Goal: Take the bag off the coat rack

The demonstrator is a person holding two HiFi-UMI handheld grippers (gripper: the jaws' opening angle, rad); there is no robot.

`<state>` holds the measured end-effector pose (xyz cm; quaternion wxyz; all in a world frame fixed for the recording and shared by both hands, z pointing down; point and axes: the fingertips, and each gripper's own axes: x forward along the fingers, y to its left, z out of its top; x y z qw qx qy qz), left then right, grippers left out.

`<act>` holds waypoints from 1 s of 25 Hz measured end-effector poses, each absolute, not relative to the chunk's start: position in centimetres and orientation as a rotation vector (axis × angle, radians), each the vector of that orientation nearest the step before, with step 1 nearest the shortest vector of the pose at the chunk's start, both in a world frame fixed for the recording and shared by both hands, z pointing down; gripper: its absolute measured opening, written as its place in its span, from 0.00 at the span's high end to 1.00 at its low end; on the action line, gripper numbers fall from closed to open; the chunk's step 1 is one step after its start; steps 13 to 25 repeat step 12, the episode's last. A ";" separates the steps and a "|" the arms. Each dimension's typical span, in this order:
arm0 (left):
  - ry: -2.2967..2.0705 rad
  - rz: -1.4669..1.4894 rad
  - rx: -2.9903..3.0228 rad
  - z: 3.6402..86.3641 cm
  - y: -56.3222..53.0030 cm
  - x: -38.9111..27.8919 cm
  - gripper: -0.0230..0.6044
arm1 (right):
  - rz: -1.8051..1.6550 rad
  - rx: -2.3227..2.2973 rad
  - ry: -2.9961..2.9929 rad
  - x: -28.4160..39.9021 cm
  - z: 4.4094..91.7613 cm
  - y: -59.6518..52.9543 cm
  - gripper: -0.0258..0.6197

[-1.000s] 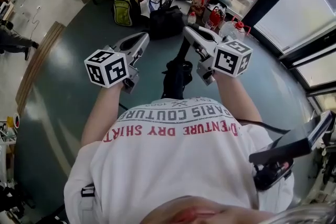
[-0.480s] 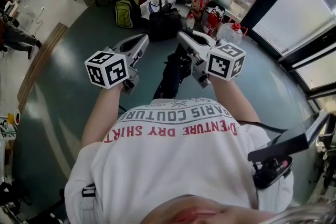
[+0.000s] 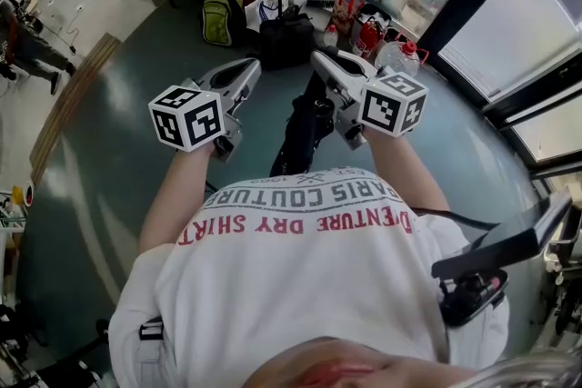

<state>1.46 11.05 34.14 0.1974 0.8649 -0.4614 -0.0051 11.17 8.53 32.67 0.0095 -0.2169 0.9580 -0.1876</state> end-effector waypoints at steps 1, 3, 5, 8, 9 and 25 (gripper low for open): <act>-1.291 -0.013 2.420 34.1 11.1 1.8 0.96 | -0.590 -0.674 2.993 11.5 32.7 8.6 0.93; -1.290 -0.009 2.421 34.4 11.2 2.4 0.96 | -0.593 -0.663 2.998 11.9 33.1 8.9 0.93; -1.286 -0.003 2.424 34.7 11.2 2.7 0.96 | -0.595 -0.655 3.001 12.0 33.5 9.0 0.94; -1.278 0.002 2.423 34.2 10.9 2.7 0.96 | -0.599 -0.650 3.004 11.8 33.0 8.9 0.94; -1.276 0.002 2.421 34.1 10.8 2.6 0.96 | -0.598 -0.649 3.007 11.7 32.8 8.8 0.94; -1.271 0.002 2.418 33.8 10.3 2.8 0.96 | -0.593 -0.646 3.016 11.6 32.5 8.5 0.93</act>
